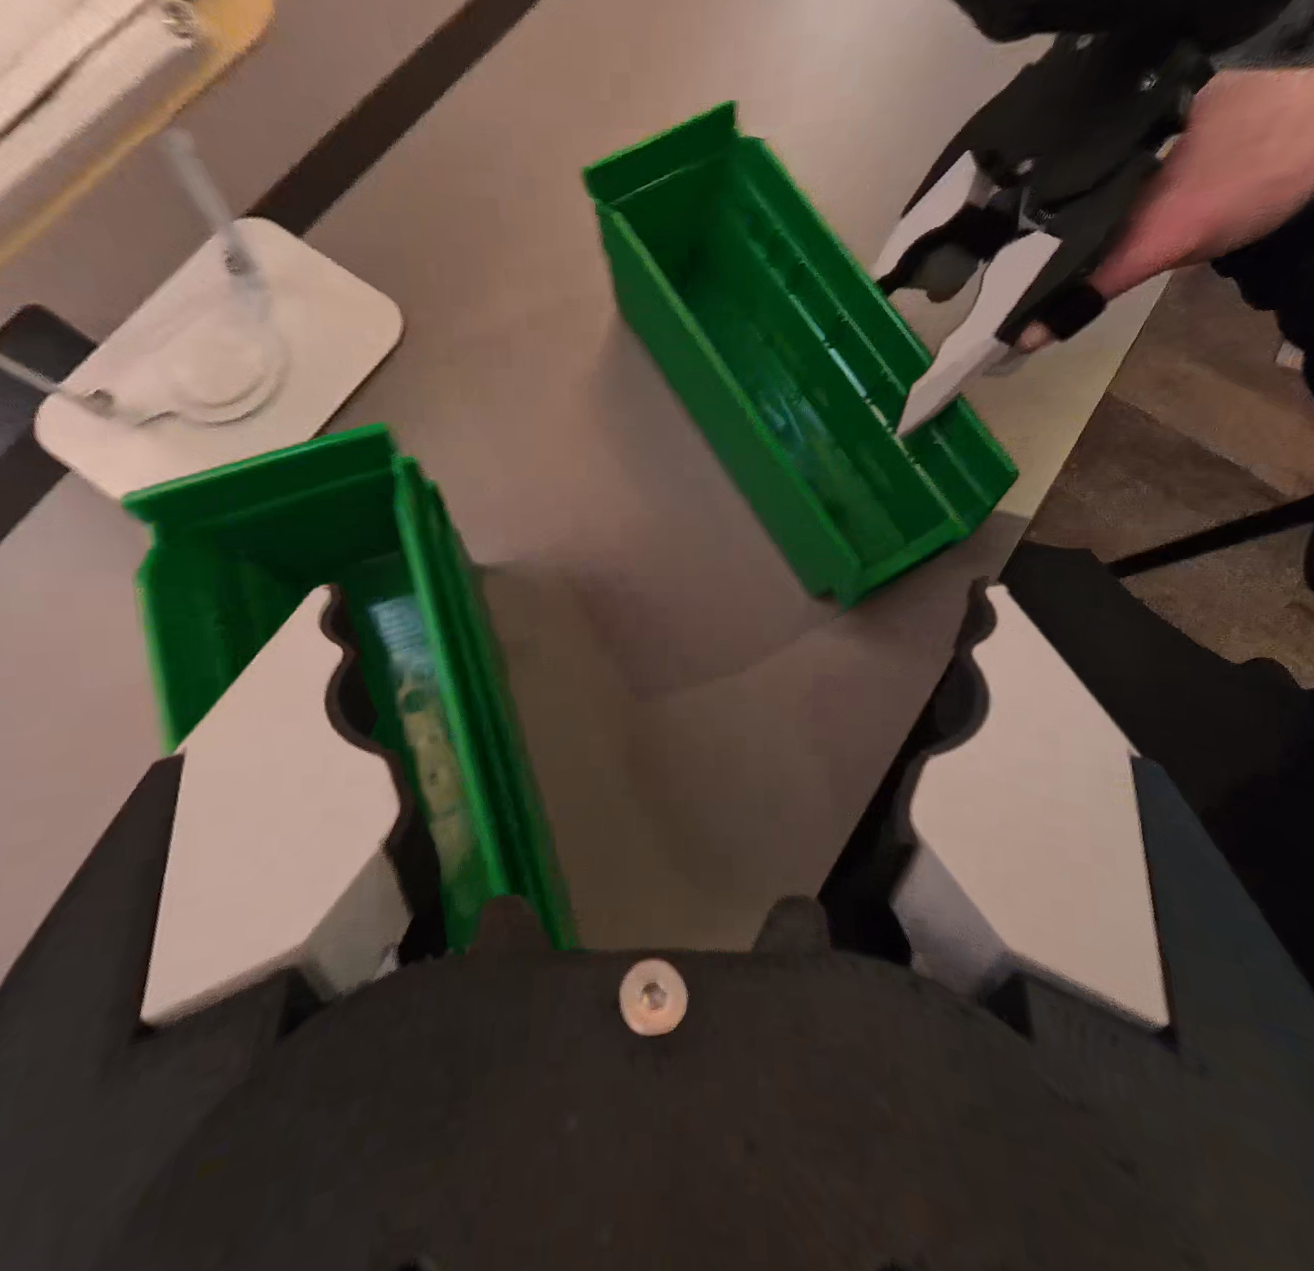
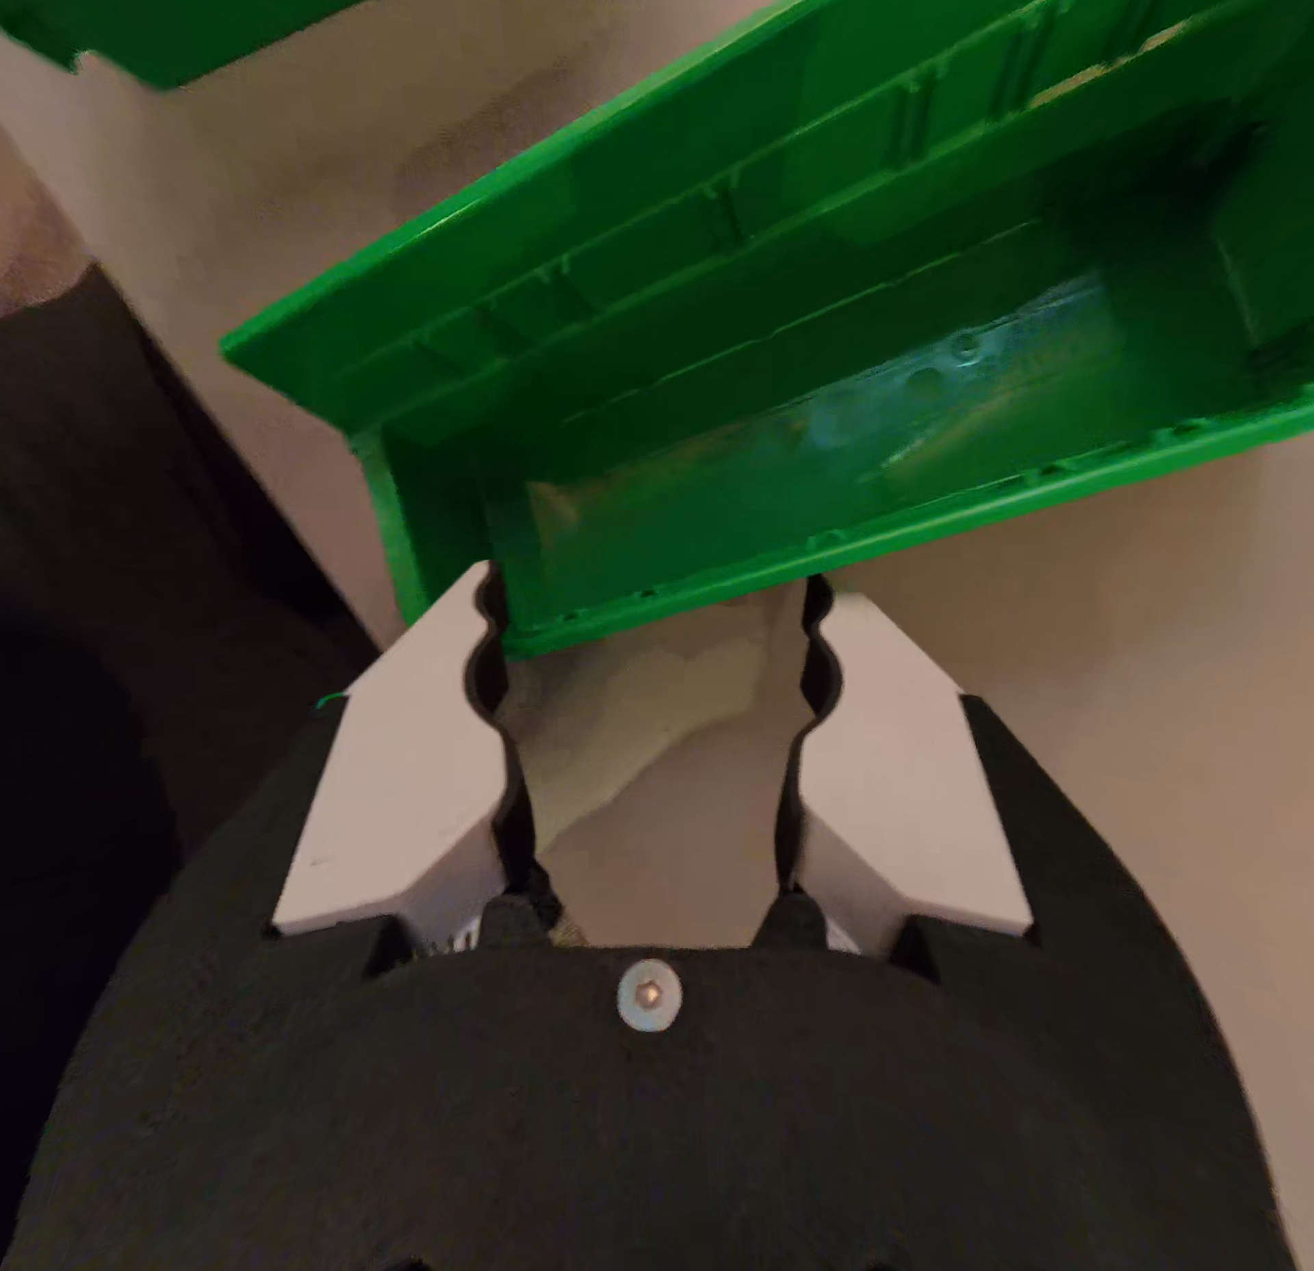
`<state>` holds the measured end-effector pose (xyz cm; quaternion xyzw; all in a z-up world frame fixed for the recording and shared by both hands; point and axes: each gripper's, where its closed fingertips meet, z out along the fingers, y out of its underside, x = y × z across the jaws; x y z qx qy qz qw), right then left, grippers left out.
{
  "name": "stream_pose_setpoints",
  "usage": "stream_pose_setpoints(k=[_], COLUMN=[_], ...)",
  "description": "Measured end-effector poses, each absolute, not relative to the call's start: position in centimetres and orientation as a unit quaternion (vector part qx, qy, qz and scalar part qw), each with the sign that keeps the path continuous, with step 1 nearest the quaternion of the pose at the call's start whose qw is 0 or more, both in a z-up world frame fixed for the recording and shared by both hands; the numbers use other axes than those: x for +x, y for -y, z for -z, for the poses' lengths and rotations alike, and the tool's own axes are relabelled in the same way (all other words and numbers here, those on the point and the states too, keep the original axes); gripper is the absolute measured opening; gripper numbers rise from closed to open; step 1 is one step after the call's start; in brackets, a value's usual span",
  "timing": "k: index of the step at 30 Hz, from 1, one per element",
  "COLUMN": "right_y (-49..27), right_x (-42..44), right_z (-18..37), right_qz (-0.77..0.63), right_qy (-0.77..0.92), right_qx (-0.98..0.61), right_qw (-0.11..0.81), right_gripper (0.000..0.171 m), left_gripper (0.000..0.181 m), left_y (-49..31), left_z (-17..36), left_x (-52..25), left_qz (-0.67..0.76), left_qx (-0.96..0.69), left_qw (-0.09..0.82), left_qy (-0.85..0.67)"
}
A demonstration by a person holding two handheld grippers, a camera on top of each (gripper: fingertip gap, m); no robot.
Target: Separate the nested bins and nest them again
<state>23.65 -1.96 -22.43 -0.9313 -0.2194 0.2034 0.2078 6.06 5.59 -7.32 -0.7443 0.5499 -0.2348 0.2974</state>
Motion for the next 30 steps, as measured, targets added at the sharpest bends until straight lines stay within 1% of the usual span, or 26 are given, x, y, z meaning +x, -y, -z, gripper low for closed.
stream_pose_setpoints(k=[1, 3, 5, 8, 9, 10, 11, 12, 13, 16, 19, 21, 24, 25, 26, 27, 30], right_y=[2.4, 3.2, 4.0, 5.2, 5.6, 6.1, 6.7, 7.5, 8.2, 8.9, 8.8, 8.9, 8.4, 8.3, 8.3, 8.3, 8.3], right_x=[22.5, 21.4, 20.7, 20.4, 20.2, 19.7, 19.0, 18.0, 17.0, 16.1, 17.3, 18.7, 20.6, 20.9, 21.2, 21.4, 21.5], right_z=[22.5, 22.7, 22.4, 21.5, 21.2, 21.0, 20.8, 20.6, 20.3, 20.3, 20.1, 20.0, 20.0, 19.9, 20.0, 20.1, 20.7], right_qz=[-0.219, -0.23, -0.256, -0.297, -0.311, -0.323, -0.336, -0.354, -0.377, -0.406, -0.411, -0.406, -0.395, -0.392, -0.388, -0.384, -0.372], right_qy=[0.229, 0.255, 0.273, 0.286, 0.294, 0.306, 0.323, 0.342, 0.359, 0.368, 0.354, 0.344, 0.317, 0.313, 0.311, 0.31, 0.312], right_qx=[-0.928, -0.922, -0.911, -0.894, -0.887, -0.879, -0.869, -0.856, -0.84, -0.825, -0.828, -0.833, -0.847, -0.849, -0.851, -0.854, -0.86], right_qw=[0.195, 0.18, 0.175, 0.174, 0.173, 0.171, 0.166, 0.16, 0.155, 0.137, 0.143, 0.148, 0.163, 0.167, 0.168, 0.167, 0.157], right_gripper=[0.091, 0.093, 0.092, 0.082, 0.082, 0.088, 0.087, 0.091, 0.091, 0.083, 0.079, 0.078, 0.078, 0.078, 0.078, 0.078, 0.078], left_gripper=[0.158, 0.159, 0.159, 0.159, 0.159, 0.159, 0.159, 0.159, 0.159, 0.159, 0.159, 0.159, 0.158, 0.156, 0.138, 0.129, 0.121], left_y=[-4.9, -3.3, -2.1, -2.3, -2.0, -1.9, -2.2, -2.8, -3.4, -4.0, -3.8, -4.2, -2.9, -2.5, -1.6, -1.5, -1.6], left_z=[7.9, 9.3, 11.6, 15.1, 15.9, 16.5, 16.9, 17.3, 17.7, 19.2, 21.0, 22.1, 23.5, 23.7, 23.5, 23.3, 23.1], left_x=[7.5, 10.5, 13.2, 16.3, 17.4, 18.3, 19.2, 19.7, 20.1, 20.5, 20.6, 20.6, 21.2, 21.2, 21.5, 21.6, 21.2], left_qz=[0.232, 0.26, 0.279, 0.247, 0.259, 0.273, 0.279, 0.277, 0.275, 0.244, 0.192, 0.14, 0.147, 0.158, 0.185, 0.198, 0.215], left_qx=[-0.743, -0.745, -0.76, -0.775, -0.778, -0.782, -0.785, -0.789, -0.794, -0.803, -0.802, -0.797, -0.8, -0.805, -0.803, -0.801, -0.802], left_qw=[0.29, 0.254, 0.204, 0.174, 0.151, 0.134, 0.127, 0.125, 0.121, 0.097, 0.08, 0.09, 0.063, 0.046, 0.025, 0.022, 0.007], left_qy=[-0.557, -0.56, -0.55, -0.555, -0.552, -0.544, -0.539, -0.535, -0.529, -0.536, -0.56, -0.58, -0.578, -0.57, -0.566, -0.565, -0.557])
